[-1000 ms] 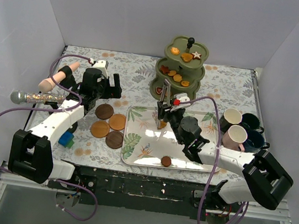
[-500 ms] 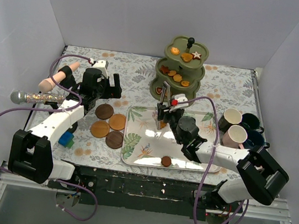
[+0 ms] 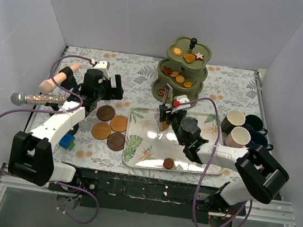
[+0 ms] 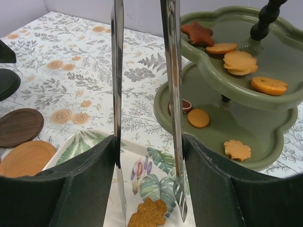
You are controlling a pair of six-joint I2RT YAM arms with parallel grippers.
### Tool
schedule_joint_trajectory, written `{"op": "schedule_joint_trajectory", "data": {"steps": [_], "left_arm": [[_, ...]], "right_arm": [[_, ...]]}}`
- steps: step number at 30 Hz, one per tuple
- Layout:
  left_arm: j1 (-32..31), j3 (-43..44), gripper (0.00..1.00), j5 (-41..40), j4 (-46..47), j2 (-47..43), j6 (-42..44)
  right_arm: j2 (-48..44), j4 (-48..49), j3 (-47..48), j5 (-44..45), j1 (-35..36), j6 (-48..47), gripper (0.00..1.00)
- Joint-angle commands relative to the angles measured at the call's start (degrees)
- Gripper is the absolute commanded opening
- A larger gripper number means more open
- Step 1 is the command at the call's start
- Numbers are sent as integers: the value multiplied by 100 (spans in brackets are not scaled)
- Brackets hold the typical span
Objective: Serve the afternoon tea
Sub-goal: Pick up the desert from the tray.
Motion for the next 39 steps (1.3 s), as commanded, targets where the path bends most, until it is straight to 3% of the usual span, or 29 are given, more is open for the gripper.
{"op": "schedule_joint_trajectory", "data": {"steps": [1,13,22,31,39], "left_arm": [[3,3,98,-22,84,-210,34],[3,3,98,-4,75,-175,34],[3,3,98,5,75,-166,34],[11,20,98,49,75,-131,26],[11,12,98,66,75,-140,17]], "right_arm": [[26,514,-56,-72,-21,1,65],[52,566,-250,-160,-21,-51,63],[96,602,-215,-195,-21,-324,52],[-422,268,-153,156,-56,-482,46],[-1011,189,-337,104,-670,-412,43]]}}
